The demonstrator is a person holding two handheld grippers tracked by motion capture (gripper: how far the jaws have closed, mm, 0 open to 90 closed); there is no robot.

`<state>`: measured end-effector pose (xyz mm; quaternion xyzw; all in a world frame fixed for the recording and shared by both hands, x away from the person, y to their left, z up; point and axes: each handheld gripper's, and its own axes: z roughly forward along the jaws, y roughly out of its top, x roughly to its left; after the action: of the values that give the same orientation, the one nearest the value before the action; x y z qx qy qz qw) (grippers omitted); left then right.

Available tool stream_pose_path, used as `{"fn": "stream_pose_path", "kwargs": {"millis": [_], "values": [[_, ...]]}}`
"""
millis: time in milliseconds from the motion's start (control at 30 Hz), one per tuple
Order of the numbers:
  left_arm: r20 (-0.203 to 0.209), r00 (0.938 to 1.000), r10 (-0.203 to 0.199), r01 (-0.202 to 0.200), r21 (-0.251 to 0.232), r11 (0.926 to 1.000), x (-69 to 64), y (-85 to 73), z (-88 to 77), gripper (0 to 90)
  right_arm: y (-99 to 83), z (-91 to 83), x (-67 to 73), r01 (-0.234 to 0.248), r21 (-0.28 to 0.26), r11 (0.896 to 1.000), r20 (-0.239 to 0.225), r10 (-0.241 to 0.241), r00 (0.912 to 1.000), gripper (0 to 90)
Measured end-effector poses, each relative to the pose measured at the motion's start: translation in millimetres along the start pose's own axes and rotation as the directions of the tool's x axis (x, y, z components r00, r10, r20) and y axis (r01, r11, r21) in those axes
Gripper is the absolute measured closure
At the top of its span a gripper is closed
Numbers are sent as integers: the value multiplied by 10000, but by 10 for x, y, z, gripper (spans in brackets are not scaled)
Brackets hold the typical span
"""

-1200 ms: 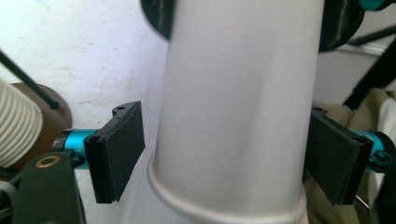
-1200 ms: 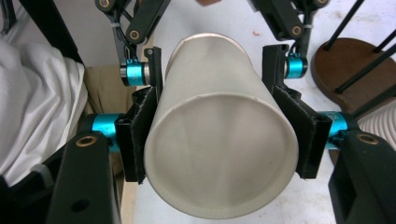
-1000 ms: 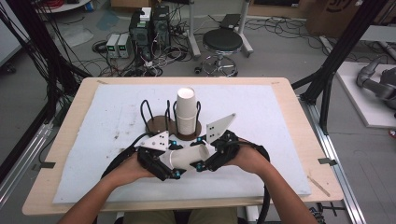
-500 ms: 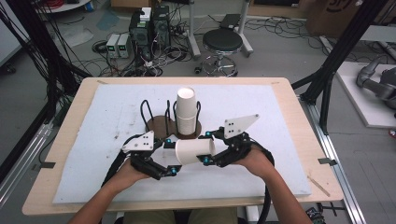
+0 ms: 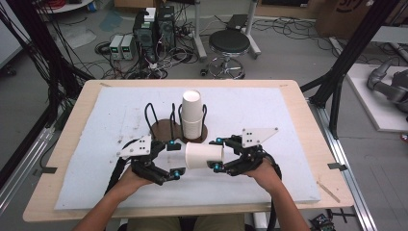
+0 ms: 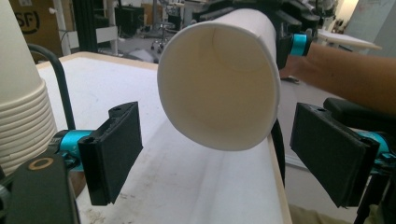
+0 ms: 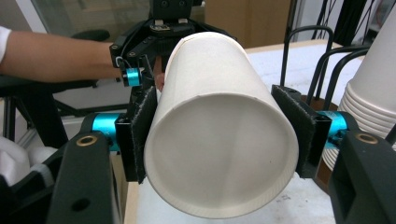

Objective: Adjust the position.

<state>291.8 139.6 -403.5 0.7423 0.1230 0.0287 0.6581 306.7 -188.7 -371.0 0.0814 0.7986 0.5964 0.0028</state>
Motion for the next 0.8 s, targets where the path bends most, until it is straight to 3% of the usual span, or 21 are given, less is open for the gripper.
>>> {"fn": "stream_pose_path", "kwargs": {"millis": [333,700,800], "values": [[441,9990,123,-111,-261,9996,-53,20,81,167,-86,19,13,-180,-396,9991,-238,171,9996,358],[889,9957,260,-237,-269,9994,-81,63,198,167,-116,90,28,-301,-577,9979,-1118,235,9935,358],[923,9953,285,-255,-337,9991,-90,69,203,167,-124,98,20,-356,-718,9968,-1132,273,9932,358]]}}
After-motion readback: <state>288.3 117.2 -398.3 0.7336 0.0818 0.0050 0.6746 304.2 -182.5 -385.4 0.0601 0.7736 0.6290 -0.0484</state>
